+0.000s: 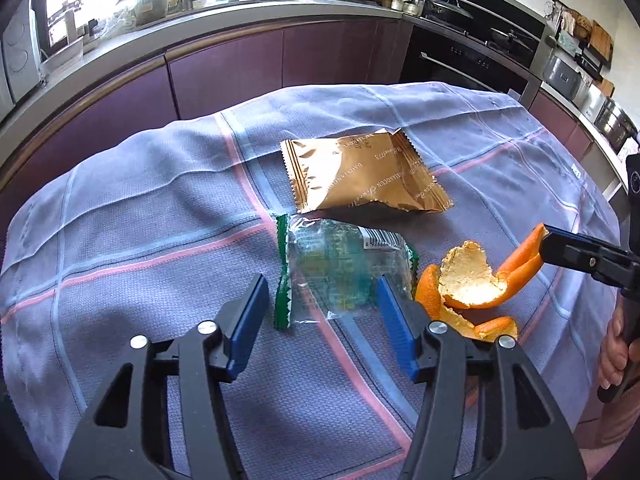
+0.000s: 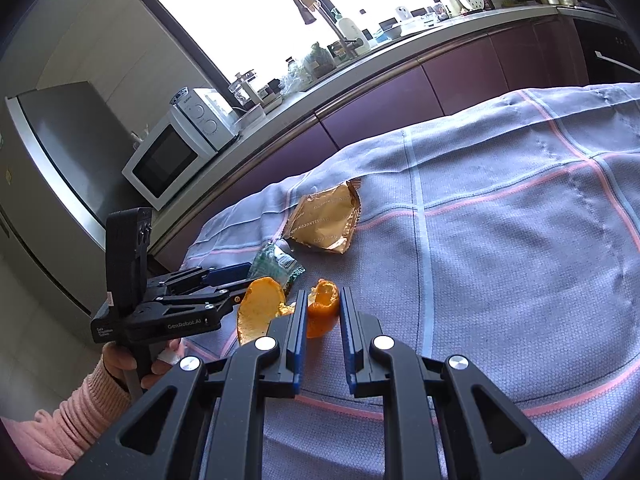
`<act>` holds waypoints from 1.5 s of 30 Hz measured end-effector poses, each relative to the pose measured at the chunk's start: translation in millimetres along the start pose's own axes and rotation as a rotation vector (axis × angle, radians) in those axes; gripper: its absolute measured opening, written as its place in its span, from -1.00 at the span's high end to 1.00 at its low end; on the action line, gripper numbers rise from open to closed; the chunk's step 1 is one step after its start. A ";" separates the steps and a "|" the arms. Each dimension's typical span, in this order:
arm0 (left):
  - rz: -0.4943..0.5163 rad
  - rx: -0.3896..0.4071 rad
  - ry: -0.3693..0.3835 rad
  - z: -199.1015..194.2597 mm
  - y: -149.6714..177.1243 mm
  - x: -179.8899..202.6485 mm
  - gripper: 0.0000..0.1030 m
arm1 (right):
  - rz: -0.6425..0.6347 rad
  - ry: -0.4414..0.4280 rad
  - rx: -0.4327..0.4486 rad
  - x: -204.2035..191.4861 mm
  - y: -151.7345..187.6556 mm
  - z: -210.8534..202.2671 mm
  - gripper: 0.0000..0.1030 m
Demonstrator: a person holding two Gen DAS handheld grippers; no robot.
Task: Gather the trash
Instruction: 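Grasp the clear green-labelled wrapper with the left tool while the right grasps an orange peel, then carry clear wrapper and orange peel to the teal bin and open both tools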
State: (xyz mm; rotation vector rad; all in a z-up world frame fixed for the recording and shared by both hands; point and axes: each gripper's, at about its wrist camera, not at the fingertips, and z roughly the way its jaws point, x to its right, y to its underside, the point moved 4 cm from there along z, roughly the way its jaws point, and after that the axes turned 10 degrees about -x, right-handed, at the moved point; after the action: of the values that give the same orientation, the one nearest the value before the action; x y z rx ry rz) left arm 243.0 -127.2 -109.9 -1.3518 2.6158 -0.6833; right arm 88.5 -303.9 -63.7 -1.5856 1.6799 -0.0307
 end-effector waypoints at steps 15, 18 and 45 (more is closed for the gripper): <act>-0.034 0.097 -0.046 -32.7 16.0 6.0 0.82 | -0.003 -0.015 0.027 -1.6 -4.4 -5.7 0.73; -0.058 0.132 -0.048 -50.4 22.5 -2.1 0.83 | -0.016 -0.018 0.040 -7.7 -7.9 -8.7 0.74; -0.356 0.353 -0.140 -207.8 160.6 -112.4 0.84 | -0.282 -0.194 -0.026 -159.4 -19.1 36.8 0.74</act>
State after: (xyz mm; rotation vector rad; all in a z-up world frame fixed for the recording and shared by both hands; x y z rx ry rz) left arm 127.1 112.8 -7.0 -1.6858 2.0422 -0.9980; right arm 106.3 -155.1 4.7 -1.7745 1.3061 0.0020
